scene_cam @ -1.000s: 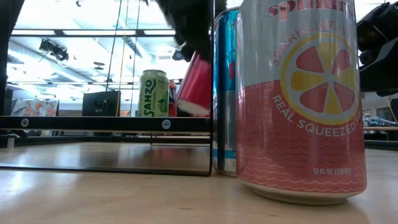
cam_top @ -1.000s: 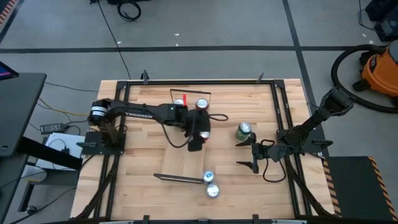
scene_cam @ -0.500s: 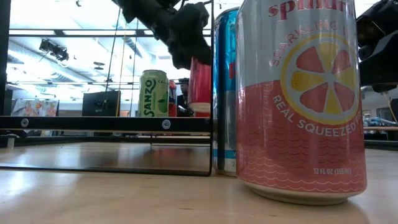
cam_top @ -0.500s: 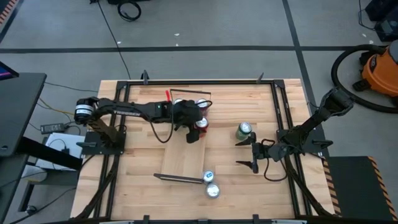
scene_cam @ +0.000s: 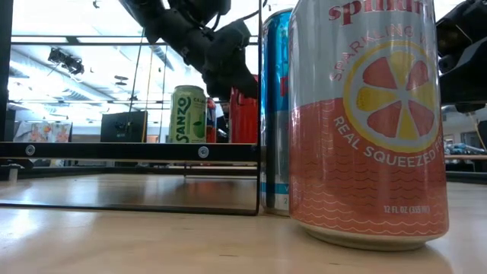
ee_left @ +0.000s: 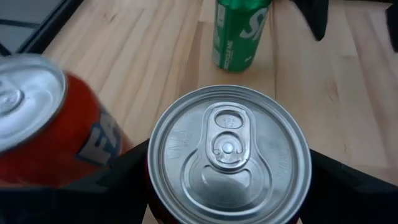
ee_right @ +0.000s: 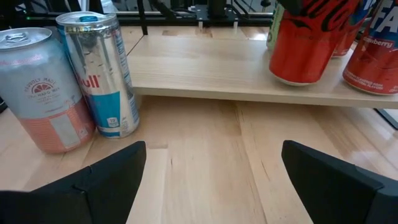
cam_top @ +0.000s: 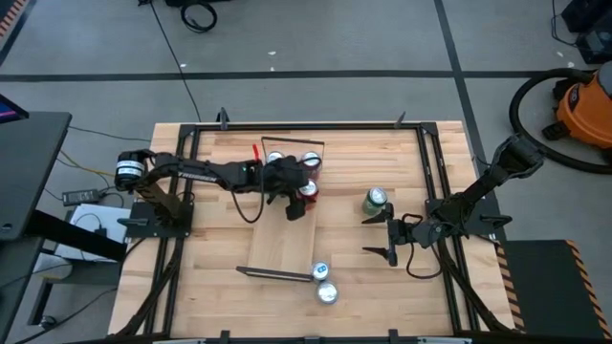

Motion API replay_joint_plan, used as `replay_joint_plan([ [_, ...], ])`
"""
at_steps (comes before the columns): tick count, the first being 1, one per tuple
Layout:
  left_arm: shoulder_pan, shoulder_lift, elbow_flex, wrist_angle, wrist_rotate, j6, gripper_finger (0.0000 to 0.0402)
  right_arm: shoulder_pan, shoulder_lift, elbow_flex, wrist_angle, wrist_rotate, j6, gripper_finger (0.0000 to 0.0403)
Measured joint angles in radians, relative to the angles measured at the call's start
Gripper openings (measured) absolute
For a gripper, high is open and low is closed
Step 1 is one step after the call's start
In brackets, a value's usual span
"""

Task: Place canned beverage on shelf
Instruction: Put the red black soda can on the shelf, then put the green soda can on the shelf

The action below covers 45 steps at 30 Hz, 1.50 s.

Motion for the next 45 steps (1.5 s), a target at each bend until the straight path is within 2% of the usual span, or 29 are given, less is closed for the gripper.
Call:
replay_joint_plan([
  [6, 0.014, 0.0, -0.001, -0.01, -0.006, -0.004, 0.0312, 0.0, 0.0, 0.0, 0.0, -0.002, 0.0, 0.0386],
  [16, 0.006, 0.0, 0.0, -0.042, -0.005, -0.044, 0.0348, 0.0, 0.0, 0.0, 0.002, -0.002, 0.0, 0.0386],
  [34, -0.006, 0.0, 0.001, -0.01, -0.011, -0.025, 0.0352, 0.0, 0.0, 0.0, 0.003, -0.002, 0.003, 0.0386],
  [39, -0.013, -0.001, 0.045, -0.036, -0.028, 0.012, 0.0352, 0.0, 0.0, 0.0, 0.003, -0.002, 0.003, 0.0386],
  [45, -0.032, -0.001, 0.14, -0.157, -0.092, 0.066, 0.0352, 0.0, 0.0, 0.0, 0.003, -0.002, 0.004, 0.0386],
])
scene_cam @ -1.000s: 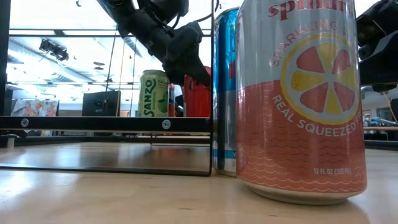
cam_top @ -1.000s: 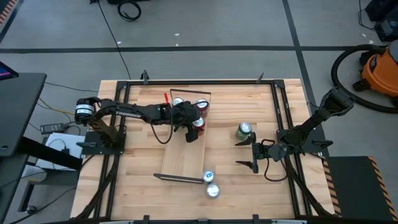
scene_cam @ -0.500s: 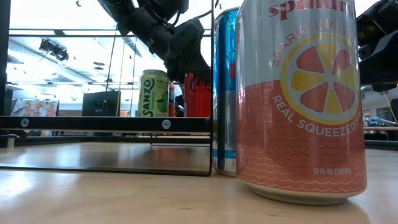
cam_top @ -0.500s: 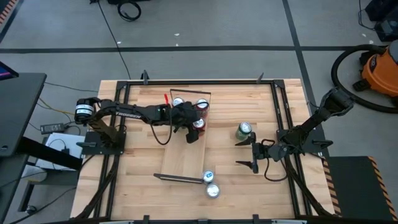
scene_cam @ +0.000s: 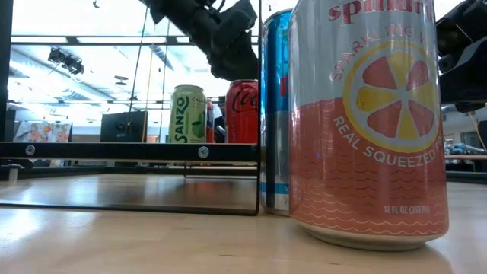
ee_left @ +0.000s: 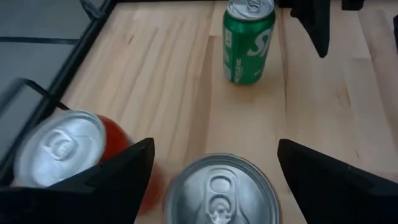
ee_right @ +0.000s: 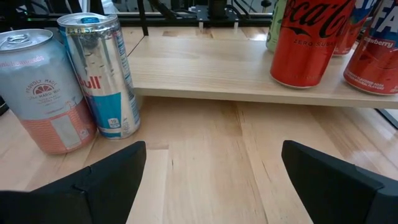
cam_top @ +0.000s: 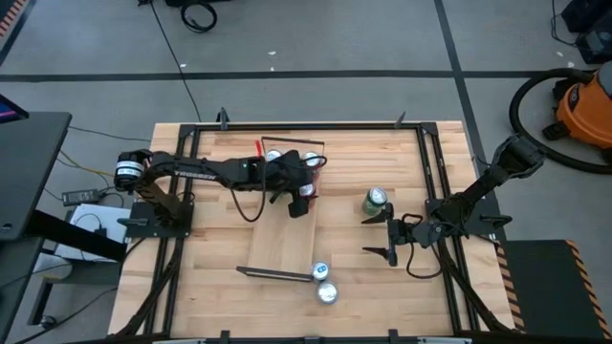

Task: Place canned beverage on shelf
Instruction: Put the green soda can on the shelf

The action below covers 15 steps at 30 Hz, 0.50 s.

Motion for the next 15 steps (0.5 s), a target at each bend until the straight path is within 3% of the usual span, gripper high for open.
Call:
replay_joint_plan([
  [5, -0.012, 0.0, 0.107, -0.12, -0.014, 0.01, 0.0352, 0.0, 0.0, 0.0, 0.0, 0.004, 0.0, 0.0386],
  [10, -0.04, -0.001, 0.223, -0.373, -0.139, 0.018, 0.0352, 0.0, 0.0, 0.0, 0.0, 0.007, 0.018, 0.0386],
  [15, -0.047, -0.055, 0.24, -0.512, -0.194, -0.025, 0.0352, 0.0, 0.0, 0.0, 0.0, 0.008, 0.034, 0.0386],
])
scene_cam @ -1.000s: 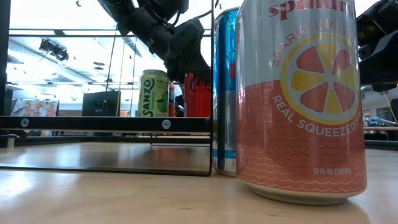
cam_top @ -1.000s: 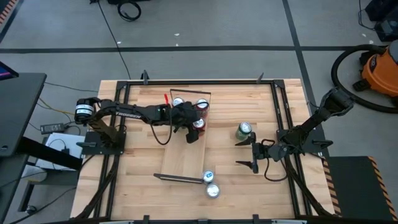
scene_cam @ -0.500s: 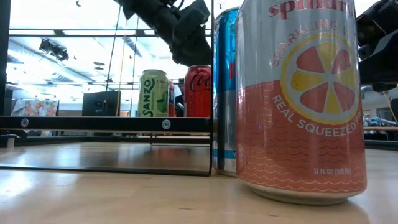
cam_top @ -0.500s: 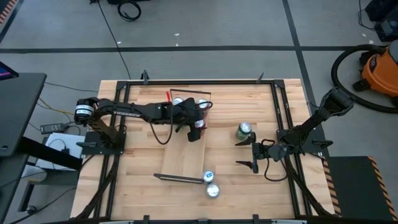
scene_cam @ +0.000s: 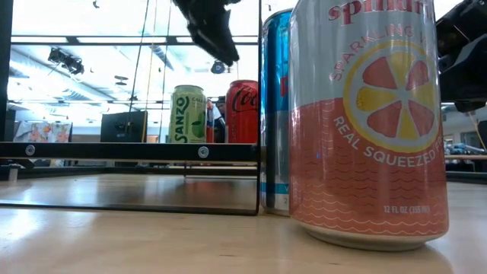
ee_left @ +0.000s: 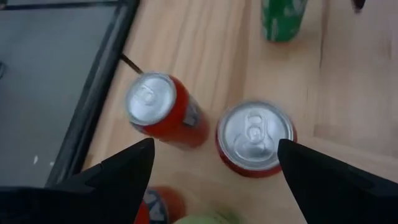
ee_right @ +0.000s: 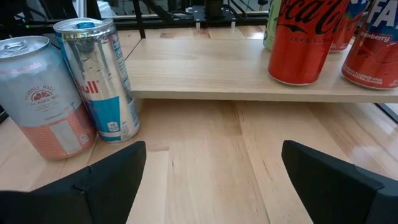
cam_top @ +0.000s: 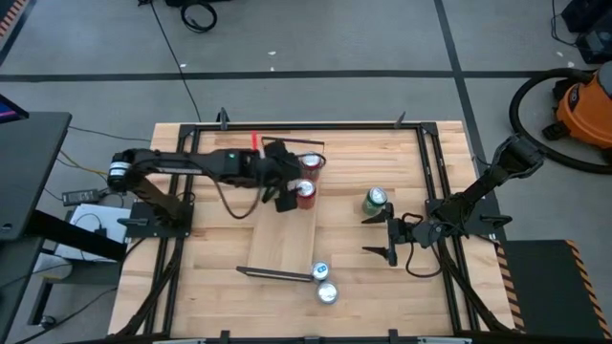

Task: Place canned beverage on shelf
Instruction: Put the green soda can on the shelf

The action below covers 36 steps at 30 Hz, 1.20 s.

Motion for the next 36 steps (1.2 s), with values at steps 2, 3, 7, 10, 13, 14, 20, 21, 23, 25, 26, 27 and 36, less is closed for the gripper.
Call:
replay_joint_plan([
  [2, 0.0, -0.045, -0.006, -0.052, -0.014, -0.02, 0.035, -0.001, 0.0, 0.0, 0.004, 0.0, 0.0, 0.0386],
  [3, 0.0, -0.063, -0.006, -0.065, -0.022, -0.032, 0.0349, -0.002, 0.0, 0.0, 0.008, 0.0, 0.0, 0.0386],
  [7, 0.02, -0.119, -0.006, -0.105, -0.039, -0.095, 0.0344, -0.003, 0.006, 0.001, 0.026, 0.006, -0.009, 0.0386],
  [10, 0.045, -0.133, -0.006, -0.147, -0.059, -0.17, 0.0343, -0.008, 0.013, 0.001, 0.034, 0.01, 0.0, 0.0386],
  [13, 0.063, -0.129, -0.008, -0.252, -0.137, -0.247, 0.0343, -0.009, 0.018, 0.001, 0.037, 0.009, 0.016, 0.0386],
  [14, 0.066, -0.13, -0.008, -0.282, -0.175, -0.277, 0.0343, -0.009, 0.019, 0.001, 0.033, 0.01, 0.02, 0.0386],
  [20, 0.078, -0.13, -0.008, -0.422, -0.358, -0.45, 0.0343, -0.009, 0.019, 0.001, 0.04, 0.019, 0.044, 0.0386],
  [21, 0.079, -0.131, -0.008, -0.445, -0.374, -0.465, 0.0343, -0.009, 0.019, 0.001, 0.04, 0.02, 0.05, 0.0386],
  [23, 0.078, -0.131, -0.008, -0.479, -0.382, -0.481, 0.0343, -0.008, 0.019, 0.001, 0.04, 0.022, 0.062, 0.0386],
  [25, 0.077, -0.132, -0.03, -0.456, -0.38, -0.454, 0.0343, -0.009, 0.019, 0.001, 0.044, 0.027, 0.064, 0.0386],
  [26, 0.072, -0.133, -0.053, -0.426, -0.371, -0.426, 0.0343, -0.009, 0.018, 0.001, 0.043, 0.027, 0.064, 0.0386],
  [27, 0.066, -0.132, -0.078, -0.4, -0.359, -0.401, 0.0343, -0.008, 0.016, 0.002, 0.04, 0.027, 0.064, 0.0386],
  [36, 0.029, -0.265, -0.245, -0.282, -0.33, -0.353, 0.0343, 0.0, 0.012, 0.213, -0.362, 0.04, 0.067, 0.0369],
])
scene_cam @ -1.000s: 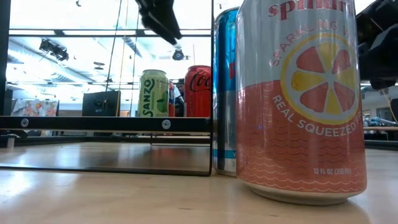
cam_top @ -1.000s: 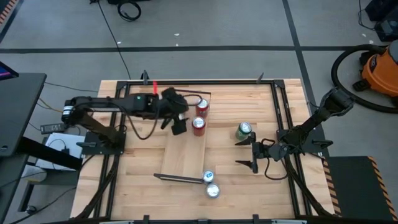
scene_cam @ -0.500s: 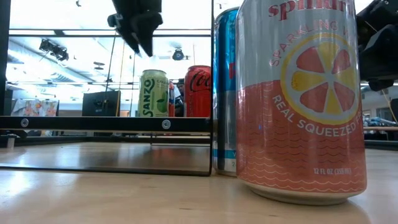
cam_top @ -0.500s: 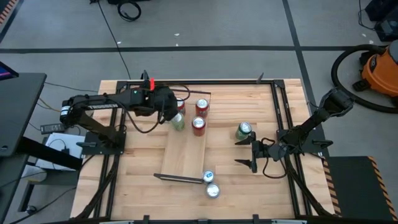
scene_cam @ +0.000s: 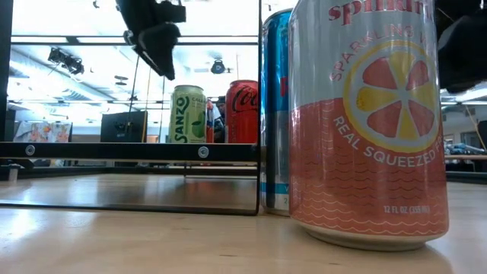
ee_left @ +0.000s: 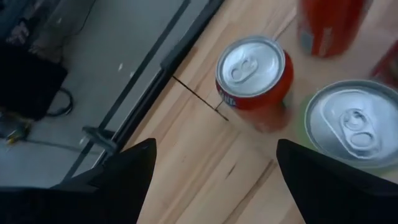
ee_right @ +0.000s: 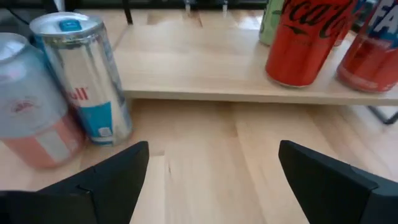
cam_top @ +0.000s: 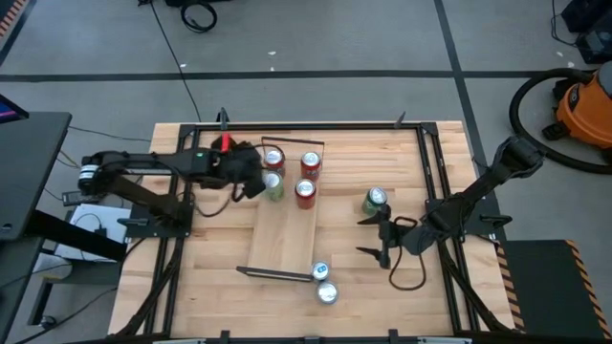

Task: Place canned beverage on shelf
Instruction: Put the green soda can on the shelf

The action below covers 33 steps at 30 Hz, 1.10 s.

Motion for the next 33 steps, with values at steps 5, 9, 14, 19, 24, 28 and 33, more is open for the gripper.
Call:
replay_joint_plan([
  [5, 0.003, -0.123, -0.127, 0.166, 0.046, 0.135, 0.0343, -0.007, -0.008, 0.113, -0.132, 0.08, -0.044, 0.0357],
  [9, 0.027, -0.204, -0.263, 0.319, 0.07, 0.271, 0.0343, -0.062, -0.026, 0.178, -0.208, 0.143, -0.155, 0.0353],
  [14, 0.06, -0.261, -0.347, 0.393, 0.161, 0.339, 0.0343, -0.203, -0.081, 0.281, -0.428, 0.038, -0.156, 0.0353],
  [19, 0.059, -0.299, -0.298, 0.358, 0.25, 0.357, 0.0343, -0.309, -0.12, 0.348, -0.641, -0.032, -0.101, 0.0353],
  [24, 0.057, -0.317, -0.198, 0.298, 0.312, 0.363, 0.0343, -0.383, -0.124, 0.356, -0.709, -0.123, -0.102, 0.038],
  [28, 0.06, -0.321, -0.163, 0.3, 0.336, 0.426, 0.0343, -0.457, -0.101, 0.377, -0.819, -0.224, -0.058, 0.0397],
  [33, 0.097, -0.32, -0.166, 0.297, 0.342, 0.553, 0.0343, -0.501, -0.079, 0.477, -0.936, -0.256, -0.065, 0.0397],
])
